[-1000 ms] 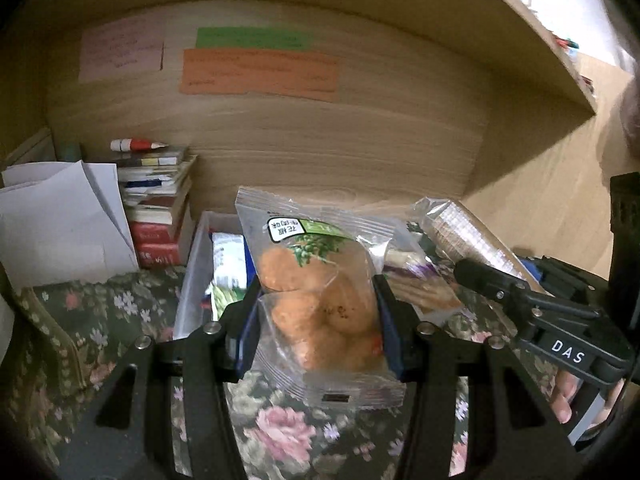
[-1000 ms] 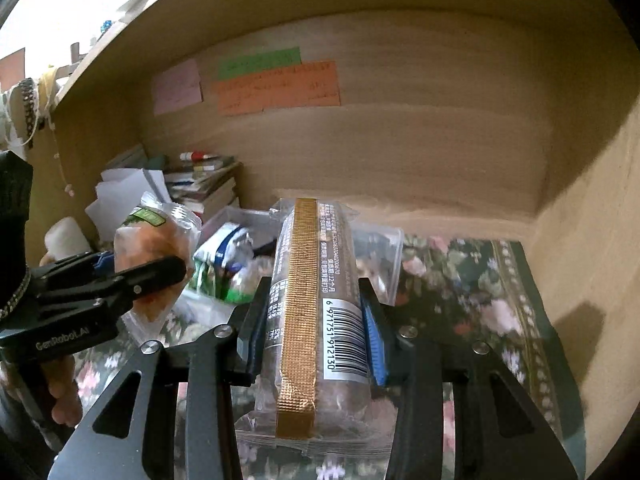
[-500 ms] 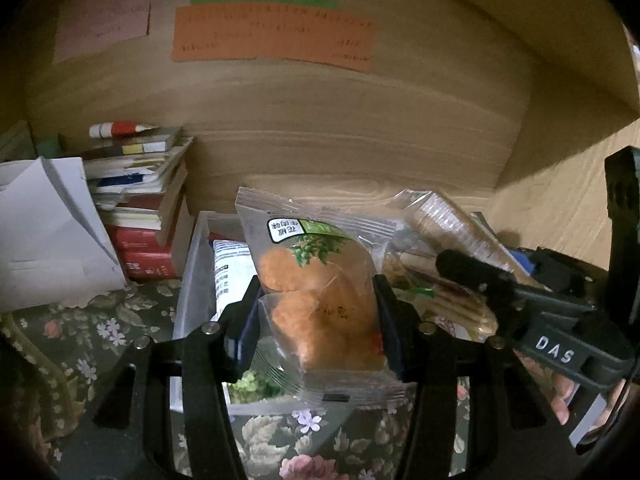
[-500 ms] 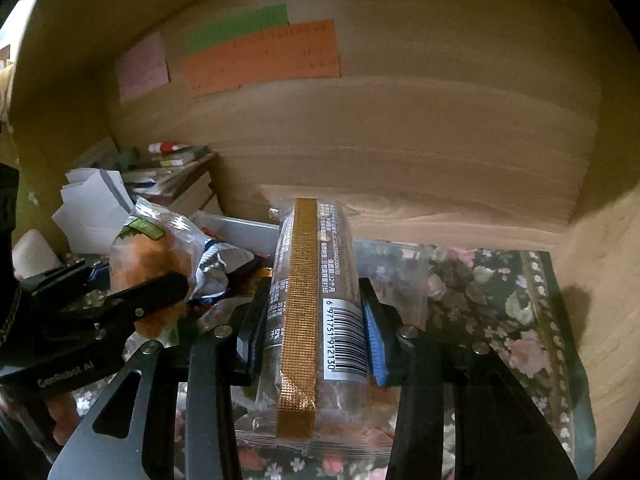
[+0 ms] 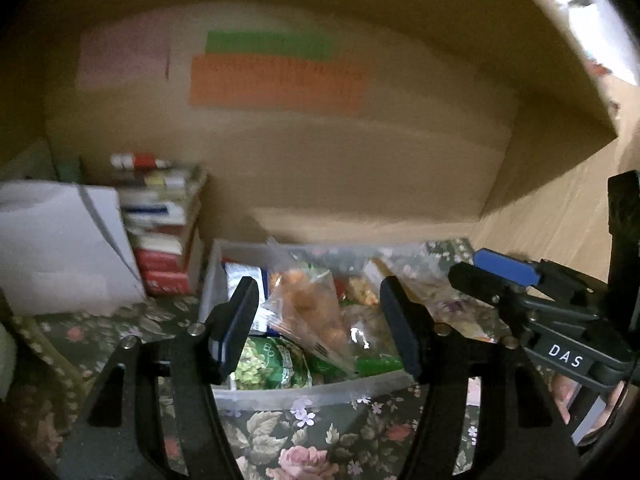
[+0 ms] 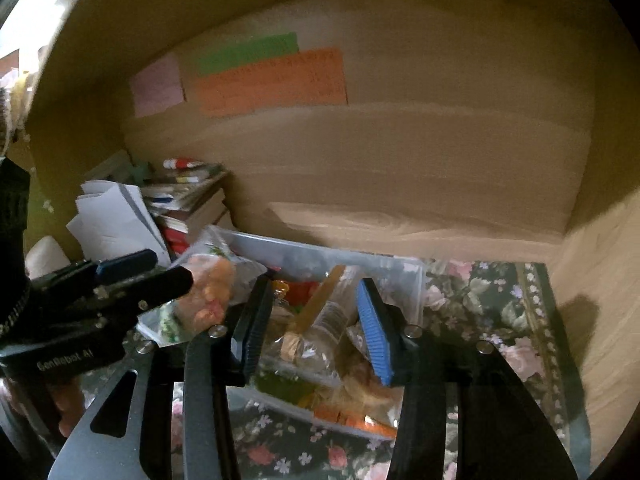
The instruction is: Organize snacks
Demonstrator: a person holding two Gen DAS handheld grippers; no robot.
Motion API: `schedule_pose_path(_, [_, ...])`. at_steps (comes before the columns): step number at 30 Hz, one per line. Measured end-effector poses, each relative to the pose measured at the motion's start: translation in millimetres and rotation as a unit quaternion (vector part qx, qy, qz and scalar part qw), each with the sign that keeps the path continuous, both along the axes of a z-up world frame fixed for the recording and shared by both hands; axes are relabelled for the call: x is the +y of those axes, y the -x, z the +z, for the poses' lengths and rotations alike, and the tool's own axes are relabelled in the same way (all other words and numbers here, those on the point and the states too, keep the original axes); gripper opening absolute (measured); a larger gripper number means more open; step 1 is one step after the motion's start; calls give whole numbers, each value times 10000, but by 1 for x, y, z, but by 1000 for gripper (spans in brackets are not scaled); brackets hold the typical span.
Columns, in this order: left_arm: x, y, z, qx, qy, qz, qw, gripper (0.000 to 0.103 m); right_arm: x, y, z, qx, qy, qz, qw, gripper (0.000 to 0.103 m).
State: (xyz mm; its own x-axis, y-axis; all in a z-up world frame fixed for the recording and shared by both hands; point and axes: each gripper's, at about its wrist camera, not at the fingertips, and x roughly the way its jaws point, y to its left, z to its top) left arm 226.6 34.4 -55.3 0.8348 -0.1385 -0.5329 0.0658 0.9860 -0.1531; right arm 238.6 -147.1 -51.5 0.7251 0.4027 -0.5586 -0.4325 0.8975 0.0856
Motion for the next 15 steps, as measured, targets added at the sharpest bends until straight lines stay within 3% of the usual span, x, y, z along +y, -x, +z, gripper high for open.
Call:
schedule_pose_path(9, [-6, 73, 54, -945, -162, 264, 9950, 63, -7, 63, 45, -730, -102, 40, 9973, 41])
schedule_pose_path(15, [-6, 116, 76, -1376, -284, 352, 9895, 65, -18, 109, 75, -1223, -342, 41, 9919, 49])
